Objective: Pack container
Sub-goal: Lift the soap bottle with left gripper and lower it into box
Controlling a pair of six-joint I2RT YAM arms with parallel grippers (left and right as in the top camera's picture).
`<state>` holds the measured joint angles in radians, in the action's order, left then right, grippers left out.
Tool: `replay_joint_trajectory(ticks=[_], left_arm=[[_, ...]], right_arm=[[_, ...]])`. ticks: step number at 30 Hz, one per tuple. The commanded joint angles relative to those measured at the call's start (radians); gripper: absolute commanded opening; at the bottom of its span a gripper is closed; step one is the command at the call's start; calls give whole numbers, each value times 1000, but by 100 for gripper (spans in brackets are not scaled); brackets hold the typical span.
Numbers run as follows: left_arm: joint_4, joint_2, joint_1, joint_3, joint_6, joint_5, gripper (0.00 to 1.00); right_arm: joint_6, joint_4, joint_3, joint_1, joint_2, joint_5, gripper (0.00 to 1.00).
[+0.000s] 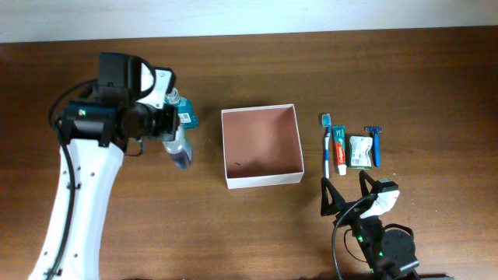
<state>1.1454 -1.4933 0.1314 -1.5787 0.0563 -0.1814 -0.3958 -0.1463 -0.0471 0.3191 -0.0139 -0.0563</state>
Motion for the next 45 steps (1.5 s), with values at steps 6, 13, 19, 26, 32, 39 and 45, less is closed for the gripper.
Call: replay_joint_trajectory(ticks=[6,13,19,26,32,39,45], left_arm=[[-99,42,135,-32,-66,-62,31],[-224,40,213,-32,-71,-62,31],[-309,16,267,-31,-71,-55,31],[-369,-63,296,-31,-71,25,31],[-415,-140,296,-31,-75,26,31],[-465,-209,296,-31,-94,33,31],[-483,-256,296,-31,-93,82,31]], right_arm=[[2,1,9,-6,8,-16,98],[2,1,9,-6,8,-16,98],[2,1,9,-6,8,-16,98],[2,1,9,-6,8,-16,98],[2,1,9,-6,8,-16,98],[2,1,9,-6,8,-16,98],[2,1,9,-6,8,-16,98]])
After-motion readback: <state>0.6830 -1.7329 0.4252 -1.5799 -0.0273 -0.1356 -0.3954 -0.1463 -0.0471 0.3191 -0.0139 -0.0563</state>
